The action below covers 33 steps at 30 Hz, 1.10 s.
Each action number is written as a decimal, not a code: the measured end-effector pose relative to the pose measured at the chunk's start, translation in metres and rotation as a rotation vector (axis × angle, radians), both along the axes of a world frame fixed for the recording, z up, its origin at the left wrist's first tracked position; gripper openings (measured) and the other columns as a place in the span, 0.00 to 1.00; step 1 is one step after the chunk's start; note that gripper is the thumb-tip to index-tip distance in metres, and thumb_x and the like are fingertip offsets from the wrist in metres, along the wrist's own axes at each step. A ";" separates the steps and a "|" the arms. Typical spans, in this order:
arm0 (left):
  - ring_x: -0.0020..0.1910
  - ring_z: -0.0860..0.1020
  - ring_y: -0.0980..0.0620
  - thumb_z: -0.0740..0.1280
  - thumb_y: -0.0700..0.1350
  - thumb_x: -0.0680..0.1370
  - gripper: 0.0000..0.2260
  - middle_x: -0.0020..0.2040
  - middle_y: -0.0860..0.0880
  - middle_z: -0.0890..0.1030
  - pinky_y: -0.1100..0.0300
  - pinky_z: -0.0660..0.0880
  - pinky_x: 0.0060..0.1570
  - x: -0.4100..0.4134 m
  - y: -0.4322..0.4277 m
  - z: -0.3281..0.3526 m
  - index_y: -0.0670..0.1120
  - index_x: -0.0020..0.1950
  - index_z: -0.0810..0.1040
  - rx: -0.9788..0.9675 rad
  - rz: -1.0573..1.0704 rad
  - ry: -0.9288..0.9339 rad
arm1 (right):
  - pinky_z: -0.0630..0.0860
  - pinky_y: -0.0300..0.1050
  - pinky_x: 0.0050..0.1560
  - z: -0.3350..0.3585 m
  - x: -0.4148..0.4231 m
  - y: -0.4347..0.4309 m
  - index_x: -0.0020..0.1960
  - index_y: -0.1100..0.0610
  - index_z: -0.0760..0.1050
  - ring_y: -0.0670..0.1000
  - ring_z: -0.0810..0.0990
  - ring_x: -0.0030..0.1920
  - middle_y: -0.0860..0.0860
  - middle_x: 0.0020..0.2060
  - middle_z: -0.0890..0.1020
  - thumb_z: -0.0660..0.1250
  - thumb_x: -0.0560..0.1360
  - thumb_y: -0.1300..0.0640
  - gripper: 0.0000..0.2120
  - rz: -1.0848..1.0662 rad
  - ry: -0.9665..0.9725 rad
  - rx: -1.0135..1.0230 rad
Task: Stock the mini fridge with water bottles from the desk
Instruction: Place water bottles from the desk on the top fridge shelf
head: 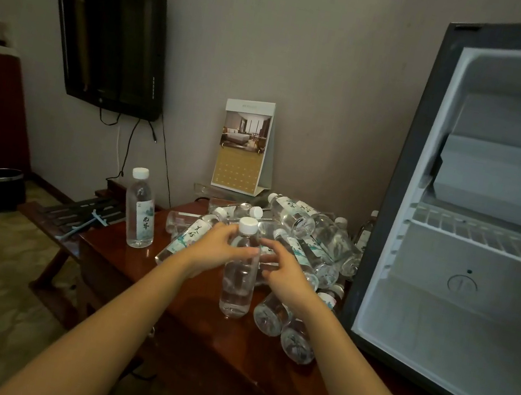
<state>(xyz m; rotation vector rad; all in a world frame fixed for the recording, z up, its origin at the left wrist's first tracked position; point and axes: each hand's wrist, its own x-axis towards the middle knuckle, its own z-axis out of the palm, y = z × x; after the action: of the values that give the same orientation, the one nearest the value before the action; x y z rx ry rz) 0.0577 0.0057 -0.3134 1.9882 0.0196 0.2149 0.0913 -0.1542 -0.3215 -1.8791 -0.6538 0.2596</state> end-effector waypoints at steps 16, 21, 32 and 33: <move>0.60 0.77 0.51 0.52 0.27 0.76 0.23 0.62 0.46 0.77 0.60 0.77 0.54 0.000 0.003 0.003 0.43 0.67 0.71 -0.315 -0.109 0.011 | 0.71 0.46 0.60 0.015 0.022 0.020 0.68 0.54 0.67 0.51 0.73 0.59 0.49 0.55 0.70 0.71 0.72 0.57 0.26 -0.007 -0.181 -0.104; 0.63 0.73 0.47 0.55 0.32 0.79 0.21 0.65 0.47 0.75 0.47 0.69 0.64 0.005 0.010 -0.008 0.47 0.70 0.67 -0.312 -0.010 0.033 | 0.76 0.60 0.58 0.011 0.012 0.025 0.68 0.54 0.69 0.56 0.76 0.60 0.54 0.61 0.73 0.71 0.71 0.56 0.27 -0.051 -0.123 -0.054; 0.55 0.75 0.51 0.62 0.36 0.78 0.12 0.58 0.47 0.77 0.61 0.73 0.50 -0.010 0.045 -0.027 0.43 0.60 0.77 -0.039 0.358 -0.048 | 0.64 0.52 0.70 0.009 0.001 0.036 0.73 0.53 0.56 0.52 0.62 0.70 0.52 0.70 0.63 0.70 0.72 0.46 0.36 -0.260 -0.374 -0.007; 0.54 0.75 0.49 0.62 0.36 0.78 0.11 0.57 0.47 0.77 0.59 0.74 0.51 -0.011 0.054 -0.031 0.43 0.58 0.77 -0.056 0.455 -0.060 | 0.64 0.49 0.69 0.013 -0.003 0.037 0.73 0.53 0.57 0.51 0.62 0.70 0.51 0.70 0.63 0.68 0.73 0.46 0.34 -0.316 -0.451 0.047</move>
<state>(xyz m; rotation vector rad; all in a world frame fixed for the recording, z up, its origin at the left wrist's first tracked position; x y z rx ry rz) 0.0465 0.0600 -0.3440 1.8977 0.4377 0.5597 0.0879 -0.1173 -0.3085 -1.9770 -0.6390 -0.3908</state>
